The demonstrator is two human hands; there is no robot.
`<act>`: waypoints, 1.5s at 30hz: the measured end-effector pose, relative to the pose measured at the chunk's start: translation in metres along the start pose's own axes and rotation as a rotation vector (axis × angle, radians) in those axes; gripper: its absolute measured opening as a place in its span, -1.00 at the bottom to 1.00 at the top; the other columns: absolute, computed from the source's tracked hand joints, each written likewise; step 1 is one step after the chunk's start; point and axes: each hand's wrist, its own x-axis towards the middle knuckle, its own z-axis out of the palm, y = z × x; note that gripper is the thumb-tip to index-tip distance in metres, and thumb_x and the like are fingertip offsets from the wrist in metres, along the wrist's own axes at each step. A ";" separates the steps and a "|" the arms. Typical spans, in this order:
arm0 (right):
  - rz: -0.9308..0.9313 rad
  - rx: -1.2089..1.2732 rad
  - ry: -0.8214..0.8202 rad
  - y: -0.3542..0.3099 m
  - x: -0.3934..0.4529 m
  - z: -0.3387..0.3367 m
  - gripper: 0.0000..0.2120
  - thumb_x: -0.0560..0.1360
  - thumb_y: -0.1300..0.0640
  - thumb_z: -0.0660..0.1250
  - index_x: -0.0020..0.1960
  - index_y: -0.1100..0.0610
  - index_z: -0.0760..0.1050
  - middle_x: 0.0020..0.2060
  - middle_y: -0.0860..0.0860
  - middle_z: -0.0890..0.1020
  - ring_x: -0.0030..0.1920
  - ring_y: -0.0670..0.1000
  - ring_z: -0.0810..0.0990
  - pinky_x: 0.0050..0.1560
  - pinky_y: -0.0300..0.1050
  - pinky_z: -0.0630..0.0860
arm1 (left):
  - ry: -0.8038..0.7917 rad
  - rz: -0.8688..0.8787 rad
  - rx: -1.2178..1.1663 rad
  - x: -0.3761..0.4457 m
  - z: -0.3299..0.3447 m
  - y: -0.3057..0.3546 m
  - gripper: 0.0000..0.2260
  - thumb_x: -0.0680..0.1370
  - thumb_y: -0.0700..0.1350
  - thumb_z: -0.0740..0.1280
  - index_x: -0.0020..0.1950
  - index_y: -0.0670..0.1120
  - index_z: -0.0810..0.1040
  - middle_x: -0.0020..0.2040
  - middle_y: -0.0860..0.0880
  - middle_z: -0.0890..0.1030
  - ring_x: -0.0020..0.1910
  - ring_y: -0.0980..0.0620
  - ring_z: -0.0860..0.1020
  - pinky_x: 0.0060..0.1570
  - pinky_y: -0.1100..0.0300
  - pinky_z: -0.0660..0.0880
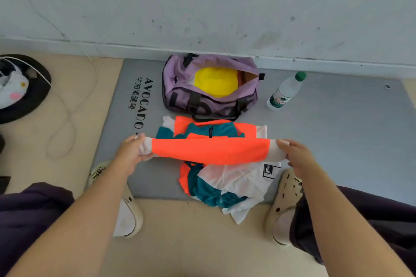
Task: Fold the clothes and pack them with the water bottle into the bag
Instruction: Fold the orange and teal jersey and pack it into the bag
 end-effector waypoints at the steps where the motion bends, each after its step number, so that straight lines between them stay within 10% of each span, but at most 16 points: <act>1: 0.044 0.031 -0.033 0.014 0.002 0.005 -0.93 0.56 0.10 0.34 0.00 0.07 0.58 -0.11 0.07 0.56 -0.13 0.05 0.48 -0.26 -0.15 0.32 | 0.008 -0.030 0.007 0.005 0.002 -0.014 -0.85 0.66 -0.13 0.24 0.15 -0.19 0.44 -0.02 -0.15 0.54 -0.11 -0.10 0.57 -0.23 0.06 0.66; 4: 0.151 0.152 -0.129 0.047 0.011 0.014 -0.89 0.58 0.14 0.33 0.05 0.16 0.56 -0.04 0.11 0.60 -0.08 0.08 0.58 -0.19 -0.04 0.53 | 0.037 -0.114 0.146 0.022 0.001 -0.051 -0.81 0.61 -0.13 0.31 0.19 -0.18 0.50 0.06 -0.17 0.55 0.00 -0.11 0.54 0.08 -0.06 0.54; 7: 0.254 -0.053 -0.161 0.070 0.018 0.018 -0.84 0.54 0.08 0.39 0.03 0.18 0.58 0.00 0.14 0.65 0.03 0.14 0.62 0.09 0.13 0.59 | -0.007 -0.149 0.667 0.028 -0.008 -0.072 -0.88 0.53 -0.11 0.38 -0.10 -0.15 0.58 -0.20 -0.11 0.56 -0.23 -0.05 0.51 -0.20 0.12 0.42; 11: 0.391 -0.644 -0.369 0.081 0.028 0.022 -0.58 0.54 -0.15 0.30 -0.26 0.18 0.59 -0.35 0.08 0.69 -0.36 0.03 0.63 -0.28 -0.14 0.55 | -0.376 -0.335 1.284 0.031 -0.012 -0.082 -0.78 0.49 -0.04 0.35 -0.33 -0.08 0.59 -0.41 -0.03 0.61 -0.39 0.00 0.52 -0.35 0.24 0.39; 15: 0.314 -0.883 -0.355 0.066 0.048 0.041 -0.54 0.53 -0.17 0.25 -0.31 0.18 0.55 -0.45 0.06 0.67 -0.50 0.01 0.60 -0.41 -0.21 0.44 | -0.310 -0.197 1.513 0.044 0.012 -0.058 -0.59 0.53 0.21 0.24 -0.22 -0.10 0.61 -0.32 -0.05 0.64 -0.30 -0.03 0.59 -0.27 0.19 0.48; 19: -0.105 -0.846 -0.019 0.042 0.065 0.070 -0.76 0.48 -0.01 0.27 -0.26 0.13 0.44 -0.31 0.06 0.58 -0.25 0.13 0.55 -0.27 -0.11 0.41 | -0.091 0.373 1.261 0.063 0.055 -0.048 -0.77 0.51 0.04 0.33 -0.27 -0.07 0.52 -0.25 -0.04 0.58 -0.18 -0.11 0.57 -0.23 0.10 0.45; 22: -0.347 -0.663 0.044 0.029 0.072 0.097 -0.82 0.47 0.06 0.38 -0.12 0.18 0.50 -0.14 0.11 0.60 -0.09 0.14 0.53 -0.07 0.01 0.47 | -0.244 0.531 1.060 0.077 0.087 -0.054 -0.82 0.45 -0.10 0.45 0.03 -0.07 0.63 -0.01 -0.02 0.63 0.02 -0.05 0.58 0.03 0.10 0.49; 26: -0.283 -0.645 -0.109 0.020 0.084 0.126 -0.67 0.48 -0.04 0.40 0.12 0.14 0.47 -0.03 0.02 0.62 0.05 0.11 0.57 0.16 0.11 0.45 | -0.278 0.339 0.801 0.089 0.114 -0.068 -0.53 0.46 -0.10 0.46 0.35 -0.05 0.45 0.10 0.02 0.53 0.06 0.05 0.52 0.10 0.19 0.41; 30: -0.149 -0.791 -0.145 0.022 0.099 0.135 -0.64 0.47 -0.19 0.35 0.10 0.04 0.43 -0.12 -0.10 0.55 0.03 0.08 0.56 0.27 0.12 0.36 | -0.104 0.265 1.013 0.104 0.111 -0.073 -0.69 0.47 0.09 0.43 0.10 -0.05 0.49 0.01 0.00 0.54 -0.05 -0.01 0.48 -0.06 0.13 0.39; 35: -0.078 -0.763 -0.263 0.022 0.111 0.125 -0.60 0.47 -0.11 0.40 -0.23 0.25 0.53 -0.35 0.05 0.48 -0.24 0.08 0.45 -0.17 -0.07 0.38 | -0.297 0.087 1.116 0.110 0.108 -0.053 -0.61 0.46 0.15 0.44 -0.39 -0.07 0.45 -0.39 -0.02 0.49 -0.34 -0.02 0.48 -0.35 0.14 0.33; 39: -0.142 -0.385 -0.195 0.025 0.110 0.111 -0.85 0.43 0.07 0.50 -0.20 0.13 0.59 -0.36 -0.02 0.51 -0.31 -0.04 0.44 -0.25 -0.15 0.39 | -0.292 0.308 0.659 0.112 0.107 -0.043 -0.79 0.48 -0.08 0.49 -0.30 -0.02 0.52 -0.34 0.03 0.48 -0.35 0.11 0.40 -0.30 0.25 0.33; 45: -0.084 -0.522 -0.175 0.035 0.116 0.118 -0.76 0.44 -0.05 0.47 -0.12 0.11 0.52 -0.31 -0.06 0.50 -0.27 -0.03 0.46 -0.28 -0.18 0.35 | -0.328 0.283 0.791 0.118 0.120 -0.048 -0.88 0.54 -0.11 0.41 -0.07 -0.11 0.51 -0.27 -0.03 0.55 -0.32 0.07 0.43 -0.31 0.22 0.34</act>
